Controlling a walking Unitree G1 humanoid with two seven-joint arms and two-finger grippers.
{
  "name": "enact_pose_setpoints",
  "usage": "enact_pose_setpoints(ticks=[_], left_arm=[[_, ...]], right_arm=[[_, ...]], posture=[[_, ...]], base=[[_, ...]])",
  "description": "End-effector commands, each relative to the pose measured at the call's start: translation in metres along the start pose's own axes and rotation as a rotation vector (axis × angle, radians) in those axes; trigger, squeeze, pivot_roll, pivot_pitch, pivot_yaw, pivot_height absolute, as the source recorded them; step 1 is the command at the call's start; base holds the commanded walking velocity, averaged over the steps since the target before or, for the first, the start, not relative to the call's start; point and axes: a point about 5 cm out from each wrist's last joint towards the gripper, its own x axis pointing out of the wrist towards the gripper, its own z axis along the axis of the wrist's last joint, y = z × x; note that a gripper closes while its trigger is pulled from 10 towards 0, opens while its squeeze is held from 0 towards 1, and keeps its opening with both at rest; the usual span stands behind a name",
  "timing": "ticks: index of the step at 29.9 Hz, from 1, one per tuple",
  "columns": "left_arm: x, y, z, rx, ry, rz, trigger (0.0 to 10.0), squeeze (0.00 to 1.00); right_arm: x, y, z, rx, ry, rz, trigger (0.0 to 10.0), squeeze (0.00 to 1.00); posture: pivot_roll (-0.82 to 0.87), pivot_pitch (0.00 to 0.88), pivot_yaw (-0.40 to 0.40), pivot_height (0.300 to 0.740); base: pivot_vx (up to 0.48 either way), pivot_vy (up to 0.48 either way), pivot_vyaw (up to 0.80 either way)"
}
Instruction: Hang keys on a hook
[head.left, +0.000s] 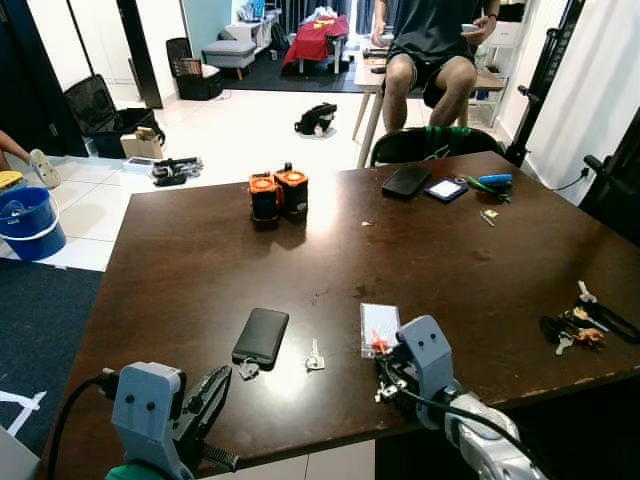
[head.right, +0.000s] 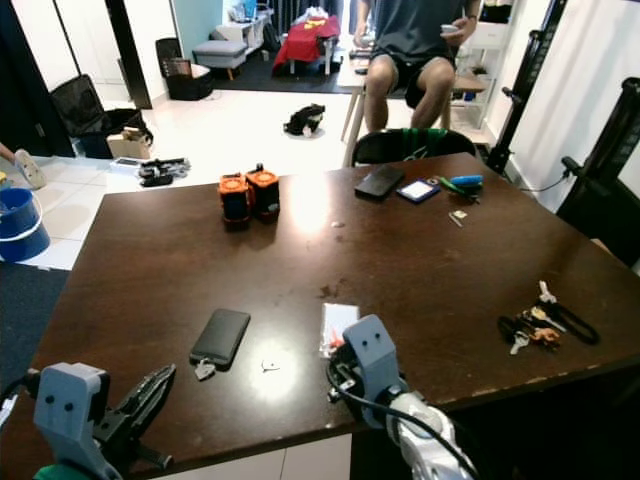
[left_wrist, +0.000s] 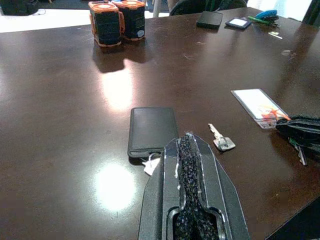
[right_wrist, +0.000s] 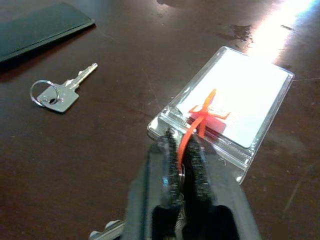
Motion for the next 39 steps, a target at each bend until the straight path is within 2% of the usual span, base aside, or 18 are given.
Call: enact_pose_setpoints(ticks=[1,2,3,4,11,30,31,33,34,39], left_arm=[[-0.003,0.001,-0.005,0.012,0.024,0.008,10.0,0.0],[-0.003,0.001,-0.005,0.012,0.024,0.008,10.0,0.0],[-0.003,0.001,-0.004,0.013,0.023,0.009,10.0,0.0],[-0.003,0.001,-0.004,0.013,0.023,0.009,10.0,0.0],[-0.002,0.002,-0.003,0.008,0.019,0.005,10.0,0.0],[-0.002,0.002,-0.004,0.011,0.022,-0.01,10.0,0.0],[-0.002,0.002,-0.004,0.012,0.023,-0.01,10.0,0.0],[-0.002,0.002,-0.004,0.013,0.023,-0.01,10.0,0.0],[-0.003,0.003,-0.004,0.015,0.023,-0.009,10.0,0.0],[-0.003,0.003,-0.004,0.017,0.024,-0.008,10.0,0.0]], right_arm=[[-0.002,0.003,-0.011,0.027,0.026,0.005,10.0,1.0],[-0.002,0.003,-0.011,0.027,0.026,0.005,10.0,1.0],[-0.002,0.002,-0.01,0.041,0.011,0.002,10.0,0.12],[-0.003,0.001,-0.008,0.059,-0.008,0.001,10.0,0.0],[-0.007,-0.006,-0.005,0.127,-0.07,0.002,10.0,0.0],[-0.014,-0.012,-0.015,0.144,-0.064,-0.004,10.0,0.0],[-0.014,-0.012,-0.015,0.145,-0.064,-0.004,8.4,0.0],[-0.014,-0.012,-0.015,0.146,-0.064,-0.005,8.4,0.0],[-0.013,-0.012,-0.015,0.147,-0.065,-0.005,4.9,0.0],[-0.013,-0.013,-0.015,0.149,-0.065,-0.006,4.4,0.0]], posture=[[-0.06,0.04,0.117,0.74],[-0.06,0.04,0.117,0.74],[-0.06,0.04,0.117,0.74],[-0.06,0.04,0.117,0.74],[-0.06,0.033,0.122,0.74],[-0.06,0.022,0.128,0.74],[-0.06,0.022,0.128,0.74],[-0.06,0.022,0.128,0.74],[-0.06,0.022,0.128,0.74],[-0.06,0.022,0.128,0.74]], base=[[0.0,0.0,0.0],[0.0,0.0,0.0],[0.0,0.0,0.0],[0.0,0.0,0.0],[0.0,0.0,0.0],[0.0,0.0,0.0],[0.0,0.0,0.0],[0.0,0.0,0.0],[0.0,0.0,0.0],[0.0,0.0,0.0]])
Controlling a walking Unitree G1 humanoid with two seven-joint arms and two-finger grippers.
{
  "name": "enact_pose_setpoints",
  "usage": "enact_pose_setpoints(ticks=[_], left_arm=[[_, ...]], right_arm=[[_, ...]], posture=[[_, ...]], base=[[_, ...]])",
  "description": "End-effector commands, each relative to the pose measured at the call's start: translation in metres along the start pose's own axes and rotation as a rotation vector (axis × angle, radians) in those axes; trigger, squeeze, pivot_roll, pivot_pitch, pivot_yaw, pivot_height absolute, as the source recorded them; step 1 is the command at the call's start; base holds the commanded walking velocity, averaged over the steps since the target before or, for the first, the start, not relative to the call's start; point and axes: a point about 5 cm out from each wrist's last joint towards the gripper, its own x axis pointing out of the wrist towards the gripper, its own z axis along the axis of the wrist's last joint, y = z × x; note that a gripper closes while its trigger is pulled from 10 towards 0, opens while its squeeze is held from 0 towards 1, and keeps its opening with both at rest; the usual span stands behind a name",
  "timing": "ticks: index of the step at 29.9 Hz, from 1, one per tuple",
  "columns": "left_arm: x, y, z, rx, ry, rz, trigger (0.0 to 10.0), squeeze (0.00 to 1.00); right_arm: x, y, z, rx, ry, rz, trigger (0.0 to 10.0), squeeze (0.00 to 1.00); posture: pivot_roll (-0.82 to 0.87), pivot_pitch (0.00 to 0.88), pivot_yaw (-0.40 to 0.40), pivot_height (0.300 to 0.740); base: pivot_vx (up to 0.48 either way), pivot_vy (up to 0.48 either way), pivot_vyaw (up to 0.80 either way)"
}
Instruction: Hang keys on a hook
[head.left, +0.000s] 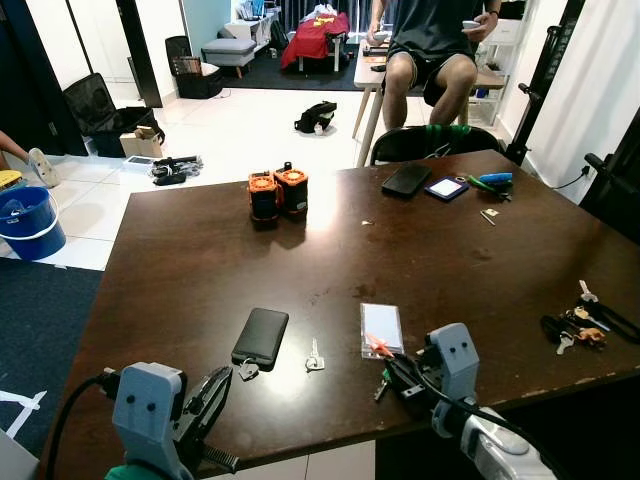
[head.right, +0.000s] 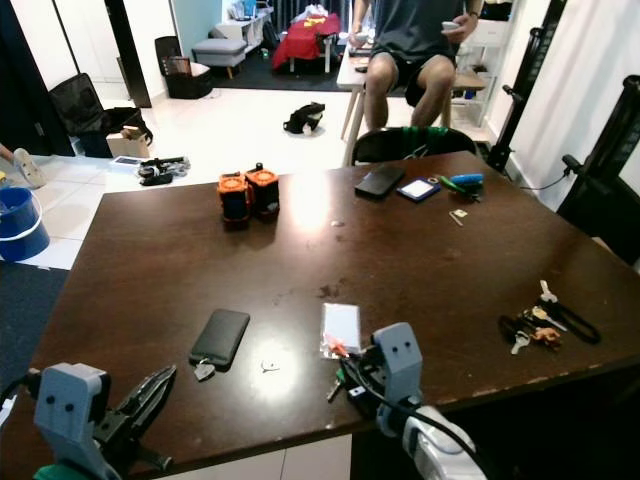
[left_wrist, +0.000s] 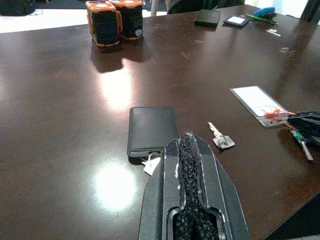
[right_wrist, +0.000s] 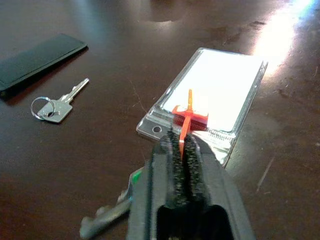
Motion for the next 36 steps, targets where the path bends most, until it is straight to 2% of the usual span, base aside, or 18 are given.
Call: enact_pose_setpoints(ticks=[1,3,6,7,8,9,13,15,17,19,20,21,31,32,33,34,35,36], left_arm=[[-0.003,0.002,-0.004,0.01,0.023,0.004,10.0,0.0],[-0.003,0.002,-0.004,0.009,0.023,0.005,10.0,0.0],[-0.003,0.002,-0.004,0.009,0.023,0.005,10.0,0.0],[-0.003,0.003,-0.004,0.009,0.024,0.005,10.0,0.0],[-0.003,0.003,-0.004,0.009,0.024,0.005,10.0,0.0],[-0.004,0.003,-0.004,0.01,0.026,0.005,10.0,0.0],[-0.004,0.004,-0.004,0.01,0.028,0.012,10.0,0.0],[-0.004,0.005,-0.002,0.009,0.023,0.021,10.0,0.0],[-0.004,0.005,-0.002,0.009,0.023,0.021,10.0,0.0],[-0.002,0.006,0.002,0.004,0.008,0.028,10.0,0.0],[-0.002,0.006,0.002,0.004,0.008,0.028,10.0,0.0],[-0.001,0.006,0.003,0.001,0.001,0.03,10.0,0.0],[0.001,0.009,0.009,-0.004,-0.022,0.054,10.0,0.0],[0.007,0.015,0.016,-0.005,-0.044,0.132,10.0,0.0],[0.007,0.015,0.016,-0.005,-0.044,0.132,10.0,0.0],[0.016,0.023,0.025,-0.008,-0.072,0.243,10.0,0.0],[0.016,0.023,0.025,-0.008,-0.072,0.243,10.0,0.0],[0.022,0.028,0.033,-0.001,-0.1,0.322,10.0,0.0]], right_arm=[[-0.001,0.0,-0.006,0.013,0.02,-0.002,2.5,0.0],[-0.001,-0.001,-0.006,0.014,0.02,-0.005,2.1,0.0],[-0.001,-0.001,-0.006,0.014,0.02,-0.005,2.1,0.0],[-0.001,-0.002,-0.005,0.016,0.017,-0.009,0.9,0.0],[-0.001,-0.002,-0.005,0.016,0.017,-0.009,0.9,0.0],[0.0,-0.003,-0.003,0.018,0.006,-0.012,0.0,0.0],[0.005,-0.001,0.011,0.031,-0.053,-0.012,0.0,0.0],[0.012,0.006,0.038,0.061,-0.17,0.0,0.0,0.0],[0.012,0.006,0.038,0.061,-0.17,0.0,0.0,0.0],[0.017,0.013,0.066,0.087,-0.278,0.016,0.0,0.0],[0.017,0.013,0.066,0.087,-0.278,0.016,0.0,0.0],[0.019,0.016,0.077,0.098,-0.316,0.023,0.0,0.0],[0.023,0.022,0.096,0.129,-0.367,0.031,0.0,0.0],[0.028,0.024,0.097,0.158,-0.349,0.003,0.0,0.0],[0.028,0.024,0.097,0.158,-0.349,0.003,0.0,0.0],[0.035,0.028,0.094,0.155,-0.328,-0.037,0.0,0.0],[0.035,0.028,0.094,0.155,-0.328,-0.037,0.0,0.0],[0.041,0.035,0.093,0.136,-0.323,-0.054,0.0,0.0]], posture=[[-0.06,0.022,0.128,0.74],[-0.06,0.022,0.128,0.74],[-0.06,0.022,0.128,0.74],[-0.06,0.026,0.127,0.74],[-0.06,0.026,0.127,0.74],[-0.05,0.028,0.129,0.74],[-0.05,0.028,0.13,0.74],[-0.05,0.028,0.13,0.74],[-0.05,0.028,0.13,0.74],[-0.05,0.028,0.13,0.74],[-0.05,0.028,0.13,0.74],[-0.05,0.028,0.13,0.74],[-0.05,0.026,0.129,0.74],[-0.05,0.026,0.129,0.74],[-0.05,0.026,0.129,0.74],[-0.06,0.03,0.113,0.74],[-0.06,0.03,0.113,0.74],[-0.05,0.028,0.108,0.74]], base=[[0.0,0.0,0.0],[0.0,0.0,0.0],[0.0,0.0,0.0],[0.0,0.0,0.0],[0.0,0.0,0.0],[0.0,0.0,0.0],[0.0,0.0,0.0],[0.0,0.0,0.0],[0.0,0.0,0.0],[0.0,0.0,0.0],[0.0,0.0,0.0],[0.0,0.0,0.0],[0.0,0.0,0.0],[0.0,0.0,0.0],[0.0,0.0,0.0],[0.0,0.0,0.0],[0.0,0.0,0.0],[0.0,0.0,0.0]])
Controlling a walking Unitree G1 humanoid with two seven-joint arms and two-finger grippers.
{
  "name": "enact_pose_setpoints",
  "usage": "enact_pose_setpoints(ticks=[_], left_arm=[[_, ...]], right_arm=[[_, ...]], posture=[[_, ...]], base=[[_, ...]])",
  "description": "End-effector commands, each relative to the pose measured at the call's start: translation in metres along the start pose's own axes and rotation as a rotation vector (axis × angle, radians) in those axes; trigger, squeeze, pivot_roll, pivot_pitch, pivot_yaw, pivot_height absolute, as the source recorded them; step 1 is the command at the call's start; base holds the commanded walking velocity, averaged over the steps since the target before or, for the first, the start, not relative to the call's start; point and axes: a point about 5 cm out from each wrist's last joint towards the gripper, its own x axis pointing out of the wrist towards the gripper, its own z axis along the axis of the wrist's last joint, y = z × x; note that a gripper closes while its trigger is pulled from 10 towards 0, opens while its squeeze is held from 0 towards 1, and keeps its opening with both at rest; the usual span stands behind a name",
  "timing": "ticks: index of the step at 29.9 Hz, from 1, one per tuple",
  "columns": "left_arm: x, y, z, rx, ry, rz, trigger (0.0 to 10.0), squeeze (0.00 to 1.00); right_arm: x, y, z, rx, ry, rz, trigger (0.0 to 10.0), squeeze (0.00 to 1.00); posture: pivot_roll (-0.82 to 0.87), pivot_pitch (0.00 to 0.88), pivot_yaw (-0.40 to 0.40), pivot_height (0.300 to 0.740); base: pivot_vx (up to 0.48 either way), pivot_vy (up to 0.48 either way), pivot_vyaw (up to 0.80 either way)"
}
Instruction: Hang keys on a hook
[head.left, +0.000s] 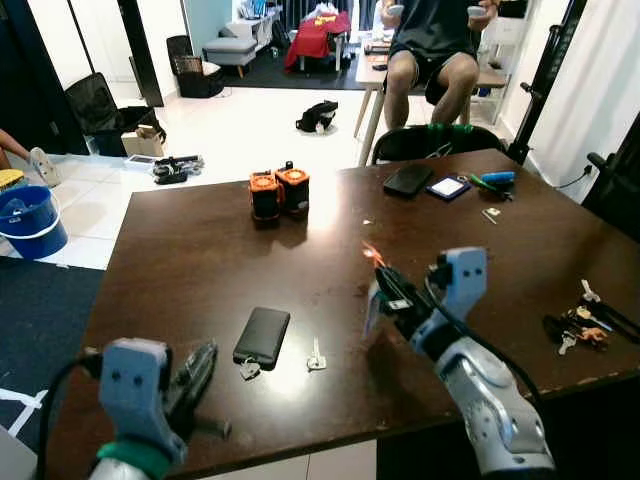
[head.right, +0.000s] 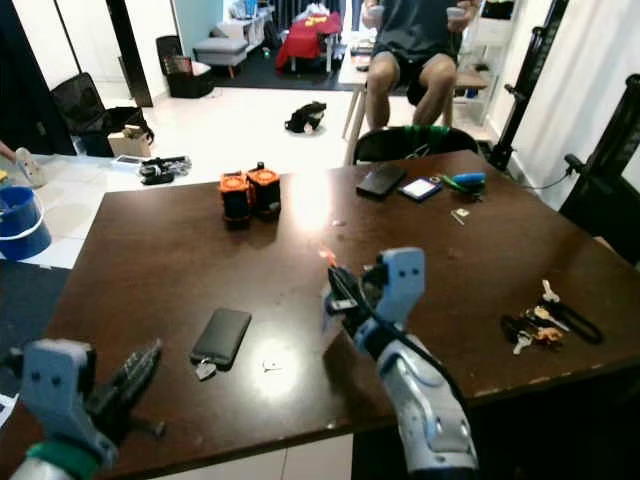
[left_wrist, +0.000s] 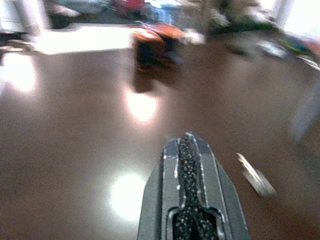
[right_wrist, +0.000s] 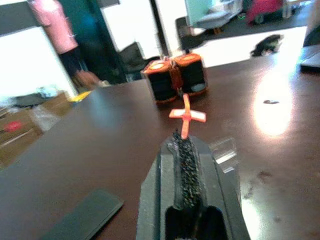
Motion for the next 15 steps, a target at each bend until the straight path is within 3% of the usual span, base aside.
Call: enact_pose_setpoints(ticks=[1,3,4,11,15], left_arm=[[0.001,0.01,0.001,0.032,0.007,0.098,10.0,0.0],[0.005,0.011,0.003,0.042,0.005,0.126,10.0,0.0],[0.008,0.013,0.006,0.052,-0.012,0.146,10.0,0.0],[0.008,0.016,0.014,0.041,-0.056,0.133,10.0,0.0],[0.003,0.013,0.012,0.052,-0.05,0.116,10.0,0.0]], right_arm=[[0.002,0.007,-0.01,-0.021,0.028,-0.011,0.0,0.0],[0.005,0.012,-0.009,-0.024,0.012,-0.002,0.0,0.0],[0.008,0.017,-0.008,-0.031,0.011,0.012,10.0,0.0],[0.011,0.021,-0.005,-0.075,-0.006,0.035,10.0,0.0],[0.003,0.008,-0.011,-0.135,0.016,-0.004,10.0,0.0]], posture=[[-0.05,0.022,0.101,0.74],[-0.05,0.024,0.1,0.74],[-0.05,0.024,0.1,0.74],[-0.06,0.02,0.099,0.74],[-0.05,0.019,0.095,0.74]], base=[[0.0,0.0,0.0],[0.0,0.0,0.0],[0.0,0.0,0.0],[0.0,0.0,0.0],[0.0,0.0,0.0]])
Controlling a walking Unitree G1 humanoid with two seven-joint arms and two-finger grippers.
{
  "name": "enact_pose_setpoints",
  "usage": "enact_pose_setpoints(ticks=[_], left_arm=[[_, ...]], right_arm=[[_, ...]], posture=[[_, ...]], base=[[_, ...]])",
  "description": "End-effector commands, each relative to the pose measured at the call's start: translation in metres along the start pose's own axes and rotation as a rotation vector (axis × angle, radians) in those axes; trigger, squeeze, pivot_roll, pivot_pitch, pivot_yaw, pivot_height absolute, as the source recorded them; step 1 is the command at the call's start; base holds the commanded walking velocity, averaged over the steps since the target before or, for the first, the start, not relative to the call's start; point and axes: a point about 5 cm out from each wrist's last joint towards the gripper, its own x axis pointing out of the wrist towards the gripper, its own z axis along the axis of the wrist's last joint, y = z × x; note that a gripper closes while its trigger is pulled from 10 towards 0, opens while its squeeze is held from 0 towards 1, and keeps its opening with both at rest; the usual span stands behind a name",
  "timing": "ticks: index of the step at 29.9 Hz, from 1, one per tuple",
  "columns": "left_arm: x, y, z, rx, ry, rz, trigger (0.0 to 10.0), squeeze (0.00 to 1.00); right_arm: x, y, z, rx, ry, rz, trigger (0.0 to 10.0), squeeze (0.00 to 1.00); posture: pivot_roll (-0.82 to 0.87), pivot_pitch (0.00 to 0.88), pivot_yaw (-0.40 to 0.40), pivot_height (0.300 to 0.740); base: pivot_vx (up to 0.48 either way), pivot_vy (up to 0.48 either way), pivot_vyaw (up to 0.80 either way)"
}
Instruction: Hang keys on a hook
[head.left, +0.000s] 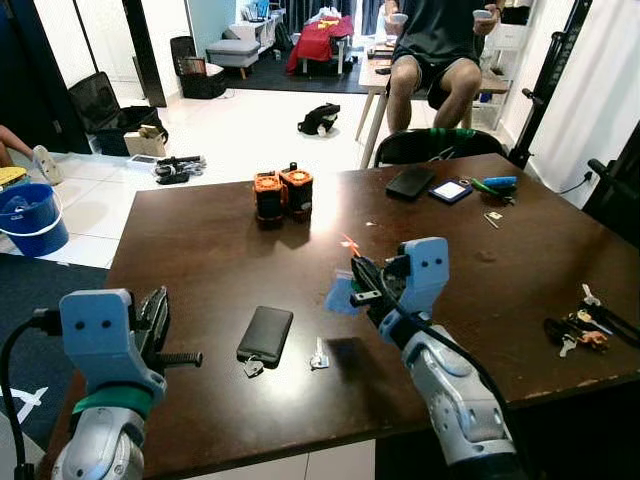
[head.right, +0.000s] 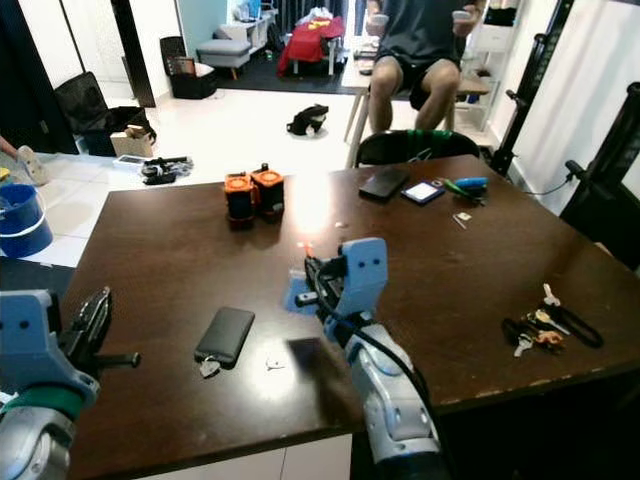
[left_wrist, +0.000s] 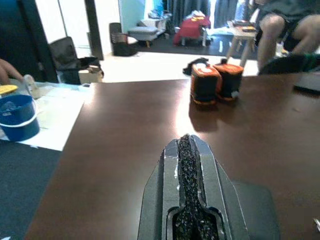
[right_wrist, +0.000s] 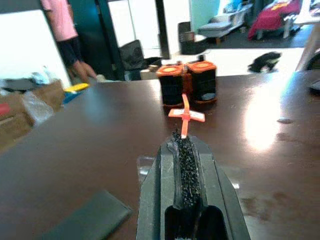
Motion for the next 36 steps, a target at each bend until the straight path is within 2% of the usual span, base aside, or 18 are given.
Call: enact_pose_setpoints(ticks=[1,3,5,6,7,14,20,21,22,23,24,25,26,27,29,31,33,36], left_arm=[[-0.004,-0.001,0.001,0.002,-0.003,-0.012,10.0,0.0],[-0.008,0.0,0.002,0.003,-0.005,0.012,10.0,0.0],[-0.015,0.014,0.005,0.004,-0.033,0.136,10.0,0.0],[-0.015,0.014,0.005,0.004,-0.033,0.136,10.0,0.0],[-0.019,0.021,0.005,0.017,-0.045,0.183,10.0,0.0],[-0.03,0.036,-0.004,0.009,0.008,0.222,10.0,0.0],[-0.027,0.026,-0.004,-0.071,0.004,0.187,10.0,0.0],[-0.026,0.017,-0.003,-0.108,-0.008,0.126,10.0,0.0],[-0.026,0.017,-0.003,-0.108,-0.008,0.126,10.0,0.0],[-0.026,0.005,-0.005,-0.115,-0.002,0.027,10.0,0.0],[-0.026,0.005,-0.005,-0.115,-0.002,0.027,10.0,0.0],[-0.026,-0.006,-0.01,-0.082,0.014,-0.064,10.0,0.0],[-0.026,-0.006,-0.01,-0.082,0.014,-0.064,10.0,0.0],[-0.027,-0.014,-0.018,-0.049,0.037,-0.132,10.0,0.0],[-0.027,-0.014,-0.018,-0.049,0.037,-0.132,10.0,0.0],[-0.027,-0.022,-0.038,-0.01,0.097,-0.173,10.0,0.0],[-0.028,-0.023,-0.044,0.001,0.114,-0.168,10.0,0.0],[-0.028,-0.022,-0.044,-0.016,0.111,-0.146,10.0,0.0]], right_arm=[[-0.006,-0.004,-0.011,-0.022,0.038,-0.021,10.0,0.0],[-0.012,-0.01,-0.016,-0.061,0.052,-0.048,10.0,0.0],[-0.025,-0.018,-0.025,-0.165,0.044,-0.096,10.0,0.0],[-0.025,-0.018,-0.025,-0.165,0.044,-0.096,10.0,0.0],[-0.03,-0.019,-0.03,-0.217,0.04,-0.11,10.0,0.0],[-0.046,-0.019,-0.057,-0.215,0.113,-0.1,10.0,0.0],[-0.054,-0.012,-0.068,-0.189,0.154,-0.073,10.0,0.0],[-0.056,-0.009,-0.071,-0.176,0.161,-0.06,10.0,0.0],[-0.056,-0.009,-0.071,-0.176,0.161,-0.06,10.0,0.0],[-0.058,-0.007,-0.074,-0.163,0.162,-0.047,10.0,0.0],[-0.058,-0.007,-0.074,-0.163,0.162,-0.047,10.0,0.0],[-0.06,-0.006,-0.075,-0.147,0.161,-0.041,10.0,0.0],[-0.06,-0.006,-0.075,-0.147,0.161,-0.041,10.0,0.0],[-0.059,-0.006,-0.075,-0.134,0.153,-0.036,10.0,0.0],[-0.059,-0.006,-0.075,-0.134,0.153,-0.036,10.0,0.0],[-0.053,-0.004,-0.073,-0.127,0.133,-0.032,10.0,0.0],[-0.05,-0.002,-0.071,-0.129,0.117,-0.027,10.0,0.0],[-0.043,0.003,-0.058,-0.098,0.037,-0.029,10.0,0.0]], posture=[[-0.05,0.019,0.095,0.74],[-0.06,0.016,0.104,0.74],[-0.06,0.017,0.103,0.74],[-0.06,0.017,0.103,0.74],[-0.06,0.017,0.103,0.74],[-0.05,0.018,0.096,0.74],[-0.05,0.019,0.092,0.74],[-0.06,0.015,0.093,0.74],[-0.06,0.015,0.093,0.74],[-0.06,0.013,0.098,0.74],[-0.06,0.013,0.098,0.74],[-0.07,0.013,0.104,0.74],[-0.07,0.013,0.104,0.74],[-0.08,0.013,0.11,0.74],[-0.08,0.013,0.11,0.74],[-0.08,0.011,0.115,0.74],[-0.08,0.011,0.115,0.74],[-0.07,0.011,0.116,0.74]], base=[[0.0,0.0,0.0],[0.0,0.0,0.0],[0.0,0.0,0.0],[0.0,0.0,0.0],[0.0,0.0,0.0],[0.0,0.0,0.0],[0.0,0.0,0.0],[0.0,0.0,0.0],[0.0,0.0,0.0],[0.0,0.0,0.0],[0.0,0.0,0.0],[0.0,0.0,0.0],[0.0,0.0,0.0],[0.0,0.0,0.0],[0.0,0.0,0.0],[0.0,0.0,0.0],[0.0,0.0,0.0],[0.0,0.0,0.0]])
